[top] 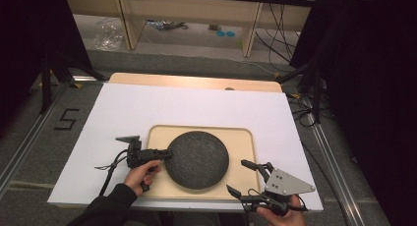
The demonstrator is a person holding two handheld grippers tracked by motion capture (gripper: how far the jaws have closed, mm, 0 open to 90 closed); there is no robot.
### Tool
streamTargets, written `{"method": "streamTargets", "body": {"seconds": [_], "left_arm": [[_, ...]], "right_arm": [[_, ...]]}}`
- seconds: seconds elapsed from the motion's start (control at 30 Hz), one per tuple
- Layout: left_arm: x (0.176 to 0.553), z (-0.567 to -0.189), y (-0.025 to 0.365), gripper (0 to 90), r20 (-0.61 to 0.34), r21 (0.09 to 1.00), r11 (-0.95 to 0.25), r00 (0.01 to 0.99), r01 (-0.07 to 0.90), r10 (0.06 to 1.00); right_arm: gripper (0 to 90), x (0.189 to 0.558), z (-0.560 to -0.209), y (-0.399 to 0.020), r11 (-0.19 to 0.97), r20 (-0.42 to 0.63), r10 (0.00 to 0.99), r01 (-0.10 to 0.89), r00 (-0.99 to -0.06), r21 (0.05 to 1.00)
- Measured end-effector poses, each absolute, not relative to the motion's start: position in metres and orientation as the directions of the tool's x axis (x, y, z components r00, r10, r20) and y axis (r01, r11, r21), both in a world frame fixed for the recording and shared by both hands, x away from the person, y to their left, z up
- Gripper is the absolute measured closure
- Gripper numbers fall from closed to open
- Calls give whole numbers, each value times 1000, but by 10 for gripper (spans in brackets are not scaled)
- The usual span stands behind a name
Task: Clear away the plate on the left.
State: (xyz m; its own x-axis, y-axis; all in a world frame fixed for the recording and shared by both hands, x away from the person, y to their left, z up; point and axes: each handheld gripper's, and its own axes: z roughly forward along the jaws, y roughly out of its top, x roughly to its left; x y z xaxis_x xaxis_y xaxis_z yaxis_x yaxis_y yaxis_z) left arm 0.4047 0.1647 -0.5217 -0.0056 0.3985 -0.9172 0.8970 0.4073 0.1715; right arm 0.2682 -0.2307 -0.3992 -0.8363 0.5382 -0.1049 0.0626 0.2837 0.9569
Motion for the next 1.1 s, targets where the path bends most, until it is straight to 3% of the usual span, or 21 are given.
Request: {"method": "streamTargets", "body": {"seconds": [0.43, 0.77, 1.1], "left_arm": [[407, -521, 166, 625, -923, 186, 375, 31, 908, 382], [408, -519, 173, 489, -903, 209, 349, 43, 913, 428], [408, -510, 178, 387, -918, 196, 353, 45, 915, 393]], "right_arm": [[218, 268, -400, -231, 282, -109, 543, 58, -833, 958], [219, 268, -400, -230, 282, -106, 535, 59, -838, 958], [219, 267, -400, -230, 282, -106, 536, 59, -837, 958]]}}
